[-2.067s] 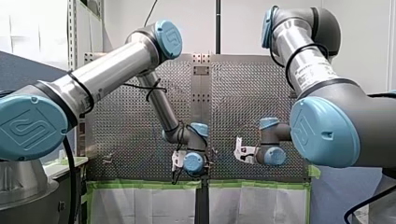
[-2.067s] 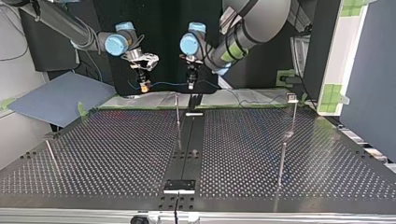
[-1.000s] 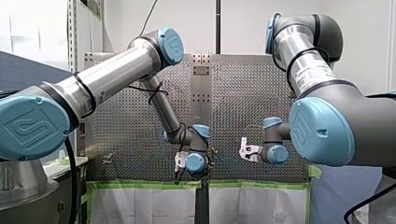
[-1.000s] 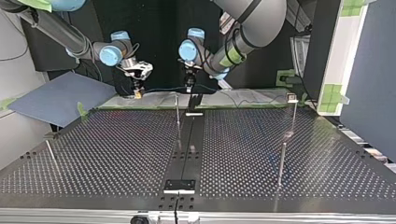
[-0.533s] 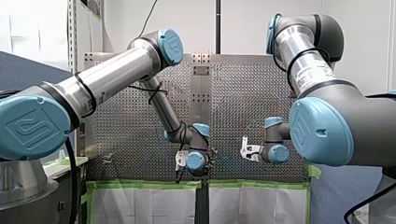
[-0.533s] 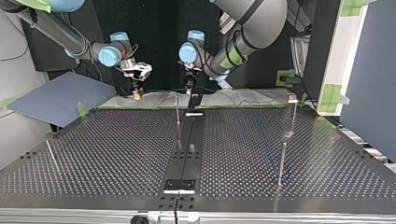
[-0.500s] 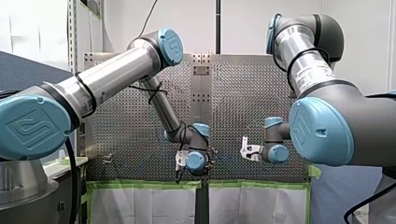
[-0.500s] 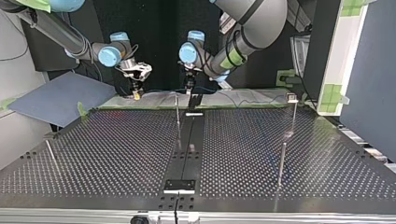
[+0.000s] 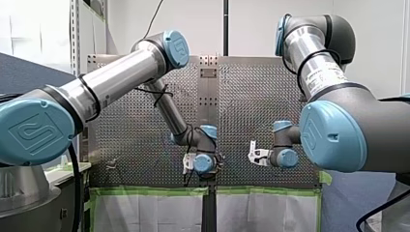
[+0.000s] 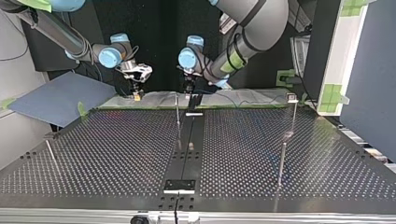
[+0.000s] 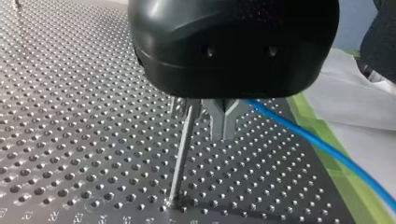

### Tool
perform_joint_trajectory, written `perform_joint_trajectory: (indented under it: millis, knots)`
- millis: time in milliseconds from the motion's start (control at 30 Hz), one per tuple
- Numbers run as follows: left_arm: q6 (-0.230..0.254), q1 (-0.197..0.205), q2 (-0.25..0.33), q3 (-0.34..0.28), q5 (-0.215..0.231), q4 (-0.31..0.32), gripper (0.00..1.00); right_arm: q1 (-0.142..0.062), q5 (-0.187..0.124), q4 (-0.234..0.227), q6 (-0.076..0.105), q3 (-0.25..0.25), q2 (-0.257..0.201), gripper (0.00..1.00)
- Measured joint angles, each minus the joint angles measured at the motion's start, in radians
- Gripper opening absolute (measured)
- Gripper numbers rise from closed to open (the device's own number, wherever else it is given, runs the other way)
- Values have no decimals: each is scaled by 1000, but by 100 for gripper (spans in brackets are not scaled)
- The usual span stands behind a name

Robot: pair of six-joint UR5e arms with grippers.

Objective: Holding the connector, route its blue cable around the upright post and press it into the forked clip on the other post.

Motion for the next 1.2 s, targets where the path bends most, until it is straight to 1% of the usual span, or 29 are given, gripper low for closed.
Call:
perform_joint_trajectory:
  millis: [267,433,600,867,1000,1200]
  knots:
    - [-13,20,-6,26,22,-39,0,-5,3,16,-2,-12,0,0]
    - [-20,28,-35,45,39,-70,0,-6,6,19,-2,-13,0,0]
    - [-30,34,-47,63,52,-78,0,-8,9,19,-2,-15,0,0]
    - [-47,46,-48,92,67,-92,0,-12,15,19,-2,-20,1,0]
    - [-63,55,-48,103,82,-94,0,-17,21,20,0,-26,2,0]
    - [-71,69,-49,115,97,-98,0,-25,31,22,4,-35,3,0]
